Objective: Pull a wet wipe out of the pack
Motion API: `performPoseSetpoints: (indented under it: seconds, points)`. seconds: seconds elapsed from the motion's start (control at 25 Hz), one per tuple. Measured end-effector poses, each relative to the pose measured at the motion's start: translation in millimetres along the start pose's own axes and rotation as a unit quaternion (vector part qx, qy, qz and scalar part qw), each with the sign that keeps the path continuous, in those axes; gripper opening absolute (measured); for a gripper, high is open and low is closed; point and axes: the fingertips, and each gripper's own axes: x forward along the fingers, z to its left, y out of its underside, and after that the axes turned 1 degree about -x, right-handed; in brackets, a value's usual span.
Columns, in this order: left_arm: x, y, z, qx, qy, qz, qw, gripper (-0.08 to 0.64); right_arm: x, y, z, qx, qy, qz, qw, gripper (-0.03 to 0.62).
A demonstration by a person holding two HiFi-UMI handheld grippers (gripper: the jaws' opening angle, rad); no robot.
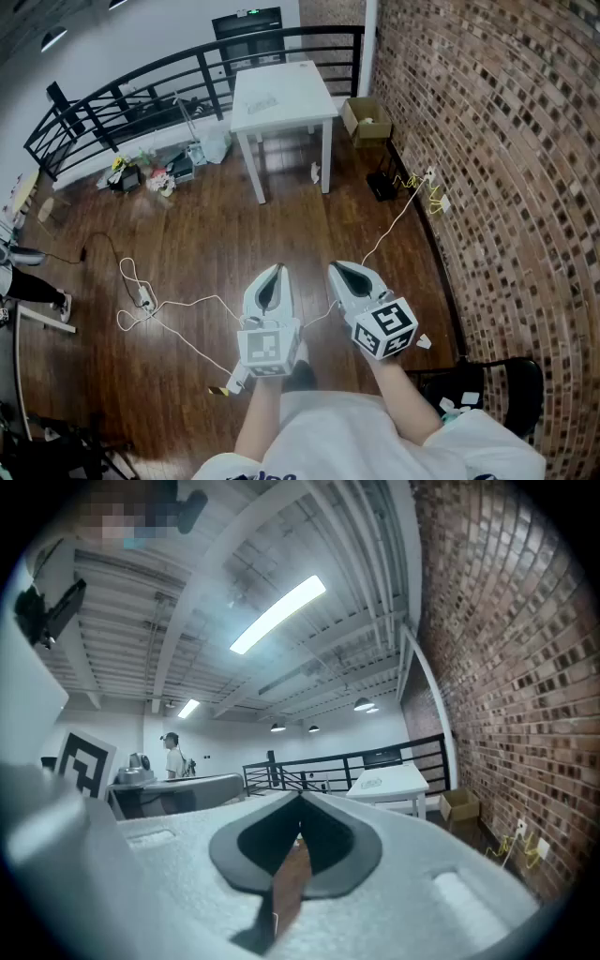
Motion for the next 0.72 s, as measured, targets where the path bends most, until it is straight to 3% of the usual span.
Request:
performPoseSetpoints:
  seconds: [0.28,0.52,0.72]
  points:
    - [88.1,-37.8,90.1,0.001,0.019,-0.027,0.9995,0.014,116.3,-29.9,-18.1,-0.007,0.007,-0.005,1.000,-0.008]
    - [148.4,-3.9,126.3,-0.029,0.031,0.013,0.9990,0.014,177.8,-5.0,-55.4,0.016,0.018,0.036,0.999,-0.009]
    - [222.7,13.4,146.7,-0.019,0.022,0.022,0.9993,0.015,241.9,-1.4,-112.9,0.027,0.010,0.040,0.999,-0.008]
